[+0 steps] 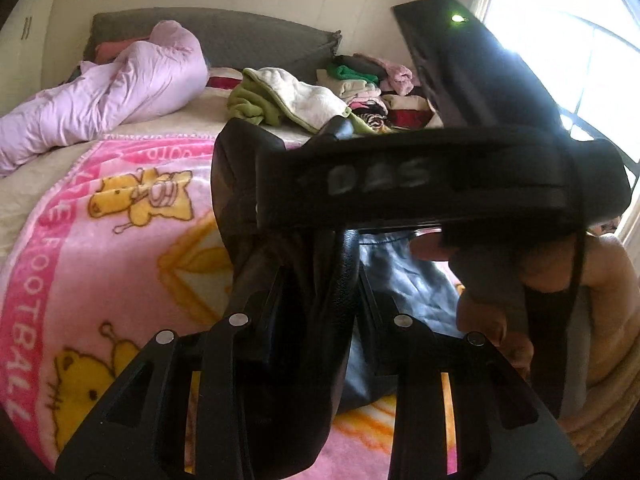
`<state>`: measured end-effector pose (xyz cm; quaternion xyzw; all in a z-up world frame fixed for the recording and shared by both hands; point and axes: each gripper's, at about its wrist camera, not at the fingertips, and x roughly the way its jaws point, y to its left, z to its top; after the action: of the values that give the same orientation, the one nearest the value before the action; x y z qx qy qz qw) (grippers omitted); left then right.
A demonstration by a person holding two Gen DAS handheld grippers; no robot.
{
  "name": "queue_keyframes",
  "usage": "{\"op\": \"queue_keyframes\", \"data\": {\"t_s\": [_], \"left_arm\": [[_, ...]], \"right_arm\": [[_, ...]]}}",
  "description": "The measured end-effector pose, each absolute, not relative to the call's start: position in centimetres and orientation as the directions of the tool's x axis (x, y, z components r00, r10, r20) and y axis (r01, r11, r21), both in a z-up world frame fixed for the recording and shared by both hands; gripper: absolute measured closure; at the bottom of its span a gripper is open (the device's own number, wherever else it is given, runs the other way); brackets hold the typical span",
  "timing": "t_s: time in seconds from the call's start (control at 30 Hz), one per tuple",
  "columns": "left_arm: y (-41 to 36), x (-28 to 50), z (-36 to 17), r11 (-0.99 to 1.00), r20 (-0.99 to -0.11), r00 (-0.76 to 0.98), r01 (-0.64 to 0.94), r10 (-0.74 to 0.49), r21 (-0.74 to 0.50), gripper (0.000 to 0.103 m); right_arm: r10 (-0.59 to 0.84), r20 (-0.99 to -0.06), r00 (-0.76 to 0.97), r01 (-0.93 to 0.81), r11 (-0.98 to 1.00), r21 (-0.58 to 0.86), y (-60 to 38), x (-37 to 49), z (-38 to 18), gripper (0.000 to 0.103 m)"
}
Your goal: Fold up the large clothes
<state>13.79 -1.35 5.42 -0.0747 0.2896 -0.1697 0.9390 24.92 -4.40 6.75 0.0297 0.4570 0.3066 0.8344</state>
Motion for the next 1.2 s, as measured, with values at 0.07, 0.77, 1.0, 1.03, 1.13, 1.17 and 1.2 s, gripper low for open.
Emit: {"op": "queue_keyframes", "data": {"t_s": [0.07,0.77,1.0,1.03,1.13,1.17,1.2], "left_arm": [[-1.5,13.7,5.4,0.933,-0.522,0.775,0.273,-0.357,-0.235,0.073],[1.9,15.3,6.4,0.860,-0.486,0.770,0.156,-0.413,-0.485,0.012],[-3.2,19.5,-0.4,0.827,-0.579,0.639,0.169,-0.506,-0.536,0.012],[-3.9,19.8,-1.1,0.818,-0.581,0.623,0.175,-0.523,-0.548,0.012],[-6.1,20.3,-2.5,0.832,-0.616,0.590,0.196,-0.523,-0.519,0.012],[-6.5,20.5,-2.8,0.838,-0.627,0.580,0.201,-0.519,-0.508,0.012],[-7.0,20.6,-3.2,0.840,-0.636,0.570,0.206,-0.520,-0.503,0.012]], "right_arm": [[0.541,-0.739,0.402,-0.499,0.806,0.319,-4.4,25.0,6.8,0.055],[0.611,-0.580,0.539,-0.571,0.771,0.281,-19.3,25.3,8.5,0.084],[0.636,-0.547,0.545,-0.506,0.769,0.390,-27.2,26.4,4.2,0.084],[0.634,-0.553,0.540,-0.484,0.772,0.411,-28.3,26.7,3.1,0.083],[0.606,-0.610,0.510,-0.406,0.795,0.449,-30.0,27.4,0.1,0.073],[0.591,-0.632,0.502,-0.371,0.807,0.460,-30.7,27.6,-0.8,0.063],[0.583,-0.657,0.477,-0.327,0.812,0.483,-31.3,27.9,-1.9,0.058]]}}
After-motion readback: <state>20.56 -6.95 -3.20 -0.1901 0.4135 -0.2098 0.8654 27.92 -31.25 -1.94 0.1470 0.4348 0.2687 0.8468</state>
